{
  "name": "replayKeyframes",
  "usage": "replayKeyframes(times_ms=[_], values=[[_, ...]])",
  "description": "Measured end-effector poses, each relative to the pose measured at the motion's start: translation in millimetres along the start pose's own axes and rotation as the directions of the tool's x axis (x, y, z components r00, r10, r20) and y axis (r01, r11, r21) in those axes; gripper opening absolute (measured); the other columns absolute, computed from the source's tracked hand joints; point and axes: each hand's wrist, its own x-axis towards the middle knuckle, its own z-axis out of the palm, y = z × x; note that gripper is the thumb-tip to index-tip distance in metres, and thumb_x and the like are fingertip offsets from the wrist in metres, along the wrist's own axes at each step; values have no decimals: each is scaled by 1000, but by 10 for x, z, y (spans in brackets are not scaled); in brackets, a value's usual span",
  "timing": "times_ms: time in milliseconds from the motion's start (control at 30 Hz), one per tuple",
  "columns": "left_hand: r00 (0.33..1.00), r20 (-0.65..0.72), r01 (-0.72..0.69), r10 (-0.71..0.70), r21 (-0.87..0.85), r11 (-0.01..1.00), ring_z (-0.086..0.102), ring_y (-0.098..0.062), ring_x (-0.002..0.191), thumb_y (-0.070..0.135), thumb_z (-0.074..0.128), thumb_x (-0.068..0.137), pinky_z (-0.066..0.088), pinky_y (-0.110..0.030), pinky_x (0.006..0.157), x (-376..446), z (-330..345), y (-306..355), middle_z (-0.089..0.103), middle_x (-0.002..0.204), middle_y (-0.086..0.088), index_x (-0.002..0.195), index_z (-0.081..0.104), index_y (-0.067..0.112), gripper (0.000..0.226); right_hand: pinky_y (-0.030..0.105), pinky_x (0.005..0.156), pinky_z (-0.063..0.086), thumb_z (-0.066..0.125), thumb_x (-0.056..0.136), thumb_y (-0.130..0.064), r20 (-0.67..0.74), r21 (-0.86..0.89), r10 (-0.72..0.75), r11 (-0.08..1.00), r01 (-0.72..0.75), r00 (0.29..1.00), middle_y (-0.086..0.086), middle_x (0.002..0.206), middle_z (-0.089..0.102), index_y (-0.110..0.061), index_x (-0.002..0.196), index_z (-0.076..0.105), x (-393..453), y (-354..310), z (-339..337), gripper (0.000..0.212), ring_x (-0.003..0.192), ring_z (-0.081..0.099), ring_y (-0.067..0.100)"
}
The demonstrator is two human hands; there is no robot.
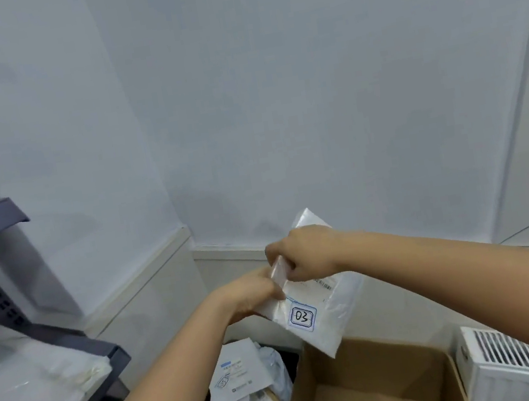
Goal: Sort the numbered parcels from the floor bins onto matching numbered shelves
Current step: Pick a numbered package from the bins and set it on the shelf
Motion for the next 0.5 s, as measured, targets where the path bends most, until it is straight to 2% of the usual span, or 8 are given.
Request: replayKeyframes(times_ms=[67, 167, 233, 300, 367, 400, 433, 500], values=[[996, -81, 29, -35, -73, 997, 64, -21, 88, -3, 49, 88, 52, -37, 84, -42, -44, -129, 66, 98, -8, 102, 56, 13, 22, 31, 68, 42, 51, 88, -21, -148, 149, 51, 988, -29, 988, -4, 88, 60, -26, 127, 48, -17, 124, 91, 39, 91, 59, 23], [972, -211, 49, -107, -262, 964, 65, -24, 90, -5, 49, 89, 54, -37, 83, -155, -68, -291, 67, 106, -11, 107, 55, 7, 23, 35, 85, 46, 55, 91, -28, -369, 335, 285, 929, -160, 885, -2, 120, 58, -23, 138, 40, -25, 290, 268, 49, 115, 52, 21], [943, -298, 22, -149, -390, 920, 66, -26, 91, -7, 48, 90, 55, -37, 82, -285, -56, -349, 67, 103, -11, 101, 57, 10, 22, 37, 96, 42, 62, 88, -35, -355, 573, 479, 790, -218, 803, 3, 137, 48, -16, 145, 33, 6, 319, 409, 67, 126, 46, 24], [920, -350, -14, -178, -483, 876, 67, -25, 89, -10, 46, 90, 57, -36, 81, -412, -36, -415, 69, 101, -10, 105, 59, 8, 27, 39, 101, 41, 68, 86, -41, -148, 796, 566, 555, -242, 811, 6, 142, 45, -11, 146, 32, 55, 290, 565, 76, 126, 49, 26], [896, -391, -27, -210, -520, 854, 67, -27, 95, -10, 44, 90, 56, -41, 86, -538, -2, -524, 69, 107, -12, 109, 60, 8, 31, 37, 92, 49, 66, 90, -35, 115, 923, 427, 288, -255, 897, 5, 129, 59, -9, 135, 47, 105, 207, 732, 55, 109, 61, 23], [881, -411, -26, -235, -537, 843, 67, -28, 99, -7, 46, 91, 54, -44, 91, -606, 18, -578, 69, 110, -12, 111, 60, 9, 30, 35, 83, 53, 62, 93, -27, 196, 940, 305, 212, -267, 932, 5, 119, 66, -8, 128, 55, 119, 144, 811, 40, 97, 66, 20], [868, -424, -23, -259, -555, 832, 67, -28, 101, -2, 49, 92, 53, -45, 94, -684, 43, -629, 70, 110, -11, 111, 61, 11, 26, 32, 73, 54, 59, 95, -20, 216, 946, 202, 199, -256, 955, 5, 111, 71, -8, 122, 60, 136, 86, 882, 30, 89, 69, 18], [829, -464, -22, -311, -584, 812, 67, -25, 101, 11, 54, 96, 51, -43, 97, -843, 101, -704, 70, 108, -8, 106, 62, 14, 14, 26, 65, 53, 56, 96, -11, 181, 954, 103, 226, -200, 978, 4, 102, 74, -7, 117, 62, 154, -24, 965, 23, 83, 72, 17]])
